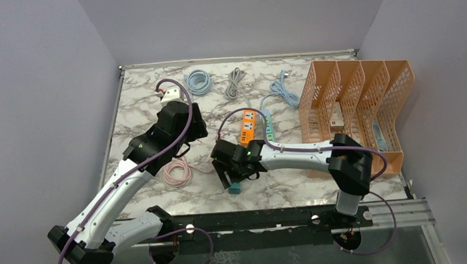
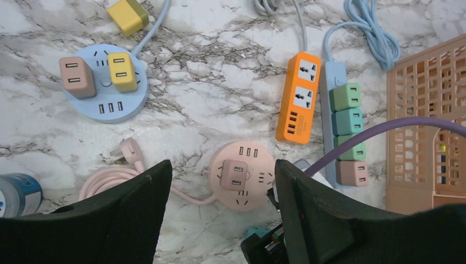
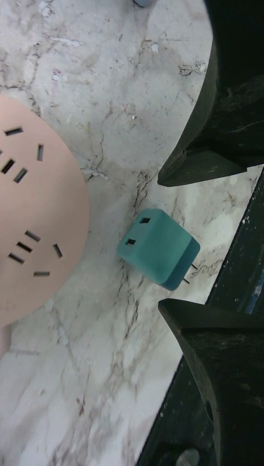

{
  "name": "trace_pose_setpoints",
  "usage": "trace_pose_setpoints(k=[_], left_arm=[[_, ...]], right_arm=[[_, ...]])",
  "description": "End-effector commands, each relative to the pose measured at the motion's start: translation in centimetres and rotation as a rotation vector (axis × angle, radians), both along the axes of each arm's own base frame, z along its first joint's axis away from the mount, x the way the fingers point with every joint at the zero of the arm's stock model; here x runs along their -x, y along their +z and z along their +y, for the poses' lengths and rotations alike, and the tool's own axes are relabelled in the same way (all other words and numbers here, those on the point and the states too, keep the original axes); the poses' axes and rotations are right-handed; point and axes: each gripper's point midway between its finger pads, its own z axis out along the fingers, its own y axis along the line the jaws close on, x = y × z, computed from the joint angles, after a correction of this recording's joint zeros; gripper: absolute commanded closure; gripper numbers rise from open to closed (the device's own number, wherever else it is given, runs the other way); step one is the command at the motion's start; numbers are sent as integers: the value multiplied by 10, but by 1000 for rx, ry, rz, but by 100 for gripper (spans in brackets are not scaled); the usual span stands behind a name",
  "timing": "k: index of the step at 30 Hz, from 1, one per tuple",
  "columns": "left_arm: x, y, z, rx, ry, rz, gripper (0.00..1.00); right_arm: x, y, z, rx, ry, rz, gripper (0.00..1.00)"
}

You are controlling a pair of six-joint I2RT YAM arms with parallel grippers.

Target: Insert the plug

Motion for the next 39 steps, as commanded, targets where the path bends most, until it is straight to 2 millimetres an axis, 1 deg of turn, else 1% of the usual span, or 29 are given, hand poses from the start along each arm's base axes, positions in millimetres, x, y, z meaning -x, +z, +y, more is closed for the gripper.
trace_pose_setpoints(k=[1,5,7,10,15,19,21,24,26,28,29,30,32,35,37,38,39], left_arm=[[-2,2,11,21,71,-35,29],[2,-10,7,34,59,0,29],[4,-15,5,45,54,13,29],[7,-18,4,53,45,24,29],[11,-21,4,58,33,28,30],[12,-22,4,60,32,28,29],[11,-21,3,61,29,29,29],[11,-17,0,73,16,27,29],[12,-14,-5,85,-11,28,27],[13,-12,-14,99,-64,29,25],[13,-14,-16,102,-80,38,24],[14,-17,-19,102,-98,51,22],[17,-20,-26,112,-145,75,20],[24,-20,-42,157,-248,115,18],[31,-17,-54,199,-324,139,17],[34,-15,-61,216,-368,146,16],[39,-11,-68,235,-425,147,16]], right_arm=[[1,-13,-18,133,-76,-16,25],[4,-21,-22,140,-97,4,25],[7,-25,-25,146,-102,16,26],[12,-32,-26,153,-95,43,33],[17,-35,-16,95,-51,59,49],[13,-34,-15,62,-20,24,58],[9,-31,-16,49,-9,-10,60],[-4,-14,-16,14,-7,-101,61],[-14,3,-16,-32,-1,-178,61],[-22,24,-15,-98,14,-260,61],[-27,40,-14,-149,24,-311,61],[-29,52,-13,-190,36,-353,61],[-33,72,-14,-265,67,-433,61],[-35,106,-15,-389,98,-546,61],[-33,123,-21,-443,137,-610,64],[-30,138,-20,-500,166,-651,65],[-28,148,-21,-538,198,-691,65]])
